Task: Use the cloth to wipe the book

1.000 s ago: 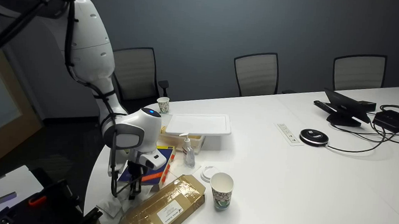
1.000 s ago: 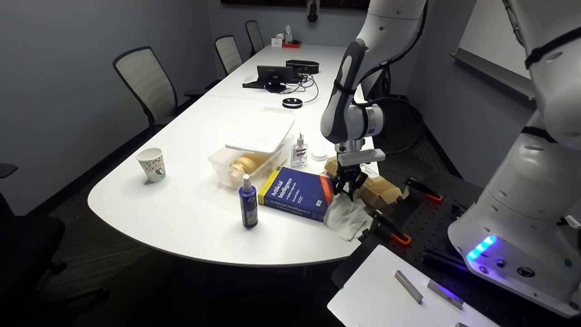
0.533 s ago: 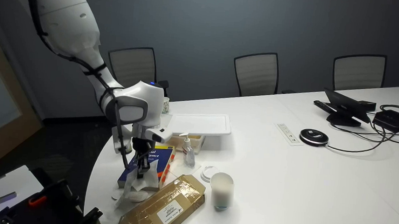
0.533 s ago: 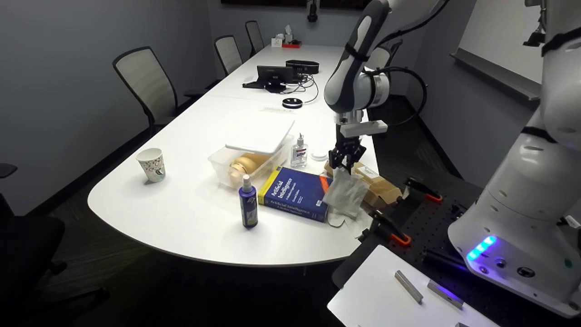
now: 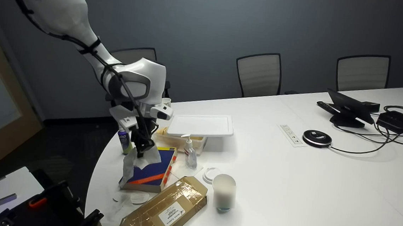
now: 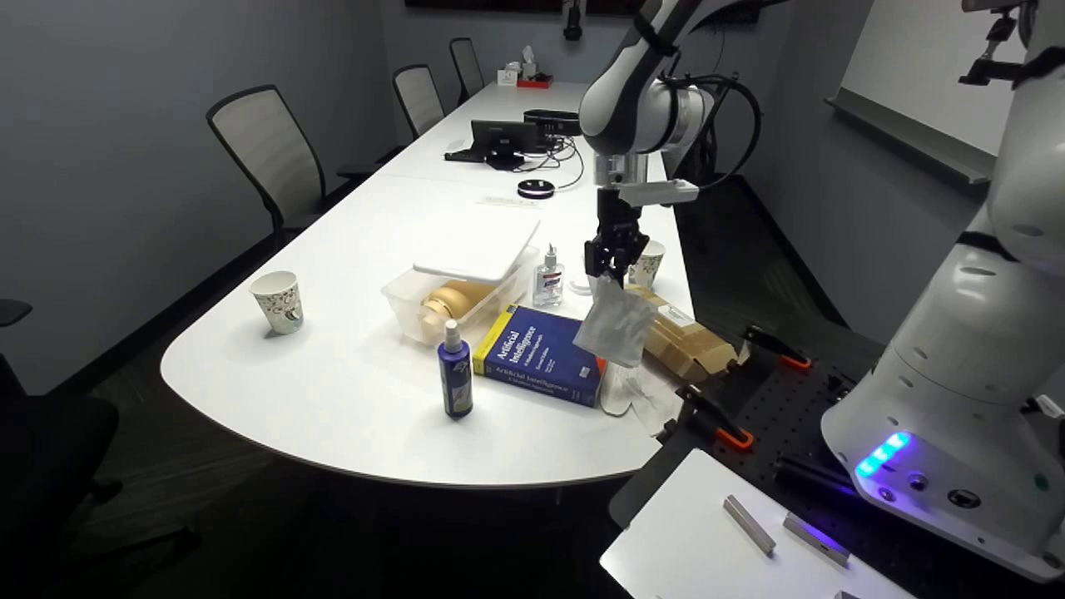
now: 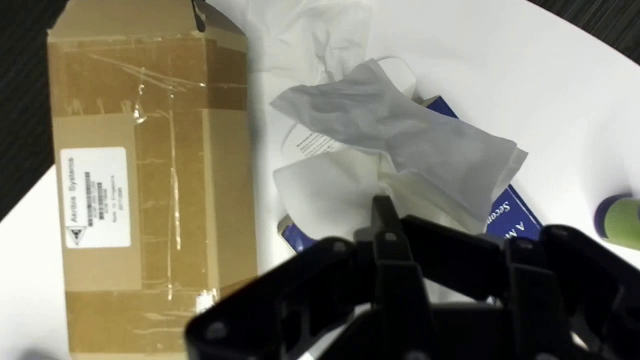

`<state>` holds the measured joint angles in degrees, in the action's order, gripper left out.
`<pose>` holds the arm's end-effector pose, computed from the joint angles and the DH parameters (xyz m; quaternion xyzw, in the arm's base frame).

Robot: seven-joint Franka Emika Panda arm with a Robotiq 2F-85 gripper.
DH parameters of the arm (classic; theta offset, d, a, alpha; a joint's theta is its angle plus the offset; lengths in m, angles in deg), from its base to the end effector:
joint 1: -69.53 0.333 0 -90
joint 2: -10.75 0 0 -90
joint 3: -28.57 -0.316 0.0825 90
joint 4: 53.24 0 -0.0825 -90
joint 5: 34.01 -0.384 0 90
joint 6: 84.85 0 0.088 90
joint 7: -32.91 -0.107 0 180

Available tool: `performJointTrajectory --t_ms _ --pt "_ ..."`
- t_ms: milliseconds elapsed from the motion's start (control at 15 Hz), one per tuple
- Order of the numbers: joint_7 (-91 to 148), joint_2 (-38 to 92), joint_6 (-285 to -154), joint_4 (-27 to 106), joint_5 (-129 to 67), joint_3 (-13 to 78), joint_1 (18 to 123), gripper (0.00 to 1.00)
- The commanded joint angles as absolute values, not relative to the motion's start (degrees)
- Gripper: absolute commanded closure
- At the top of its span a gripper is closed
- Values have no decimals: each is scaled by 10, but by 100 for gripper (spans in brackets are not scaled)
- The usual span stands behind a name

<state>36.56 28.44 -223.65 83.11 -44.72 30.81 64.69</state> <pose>0.4701 -0.0586 0.1736 -0.9845 0.1071 0.1266 0.0577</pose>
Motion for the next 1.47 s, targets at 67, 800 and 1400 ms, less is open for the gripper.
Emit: performJointTrajectory --t_ms 67,800,1400 --pt "416 363 -2207 750 -457 276 643 100" --pt "418 596 -2205 568 -431 236 647 100" --pt "424 631 -2214 493 -430 206 662 100"
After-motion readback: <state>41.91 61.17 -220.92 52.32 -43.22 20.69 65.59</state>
